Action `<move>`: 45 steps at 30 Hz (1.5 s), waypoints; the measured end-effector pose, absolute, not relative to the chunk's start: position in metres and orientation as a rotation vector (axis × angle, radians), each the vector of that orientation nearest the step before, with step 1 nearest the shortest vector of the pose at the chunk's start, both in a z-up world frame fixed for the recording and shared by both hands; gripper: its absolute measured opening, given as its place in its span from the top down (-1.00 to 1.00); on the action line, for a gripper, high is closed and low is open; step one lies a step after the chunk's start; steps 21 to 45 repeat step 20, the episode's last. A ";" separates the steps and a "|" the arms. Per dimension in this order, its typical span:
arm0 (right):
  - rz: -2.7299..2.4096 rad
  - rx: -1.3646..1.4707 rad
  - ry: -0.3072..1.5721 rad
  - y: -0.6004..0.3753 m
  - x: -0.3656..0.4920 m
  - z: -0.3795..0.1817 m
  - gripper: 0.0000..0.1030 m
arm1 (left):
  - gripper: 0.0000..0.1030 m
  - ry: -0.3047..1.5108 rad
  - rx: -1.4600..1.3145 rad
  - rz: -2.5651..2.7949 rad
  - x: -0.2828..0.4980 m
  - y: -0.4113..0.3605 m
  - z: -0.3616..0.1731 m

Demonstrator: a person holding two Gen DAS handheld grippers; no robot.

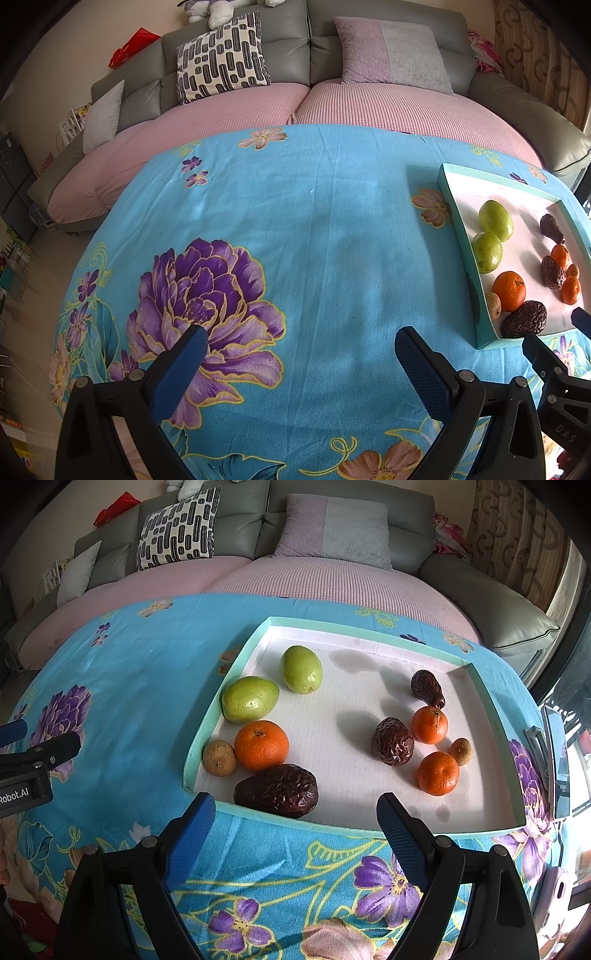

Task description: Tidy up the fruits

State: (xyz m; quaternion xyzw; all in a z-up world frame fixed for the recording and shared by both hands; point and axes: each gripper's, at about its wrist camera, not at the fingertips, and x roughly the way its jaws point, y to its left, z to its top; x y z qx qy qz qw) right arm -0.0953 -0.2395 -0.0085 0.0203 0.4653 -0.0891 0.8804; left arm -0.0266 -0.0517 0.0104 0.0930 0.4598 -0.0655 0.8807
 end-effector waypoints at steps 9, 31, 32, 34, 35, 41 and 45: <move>-0.191 0.046 0.969 -0.241 -0.095 -0.008 -0.74 | -0.99 0.951 0.195 -0.140 -0.029 -0.053 0.011; -0.195 0.049 0.969 -0.242 -0.095 -0.007 -0.74 | -0.99 0.972 0.181 -0.146 -0.027 -0.051 0.010; -0.195 0.049 0.969 -0.242 -0.095 -0.007 -0.74 | -0.99 0.972 0.181 -0.146 -0.027 -0.051 0.010; -0.195 0.049 0.969 -0.242 -0.095 -0.007 -0.74 | -0.99 0.972 0.181 -0.146 -0.027 -0.051 0.010; -0.195 0.049 0.969 -0.242 -0.095 -0.007 -0.74 | -0.99 0.972 0.181 -0.146 -0.027 -0.051 0.010; -0.195 0.049 0.969 -0.242 -0.095 -0.007 -0.74 | -0.99 0.972 0.181 -0.146 -0.027 -0.051 0.010; -0.195 0.049 0.969 -0.242 -0.095 -0.007 -0.74 | -0.99 0.972 0.181 -0.146 -0.027 -0.051 0.010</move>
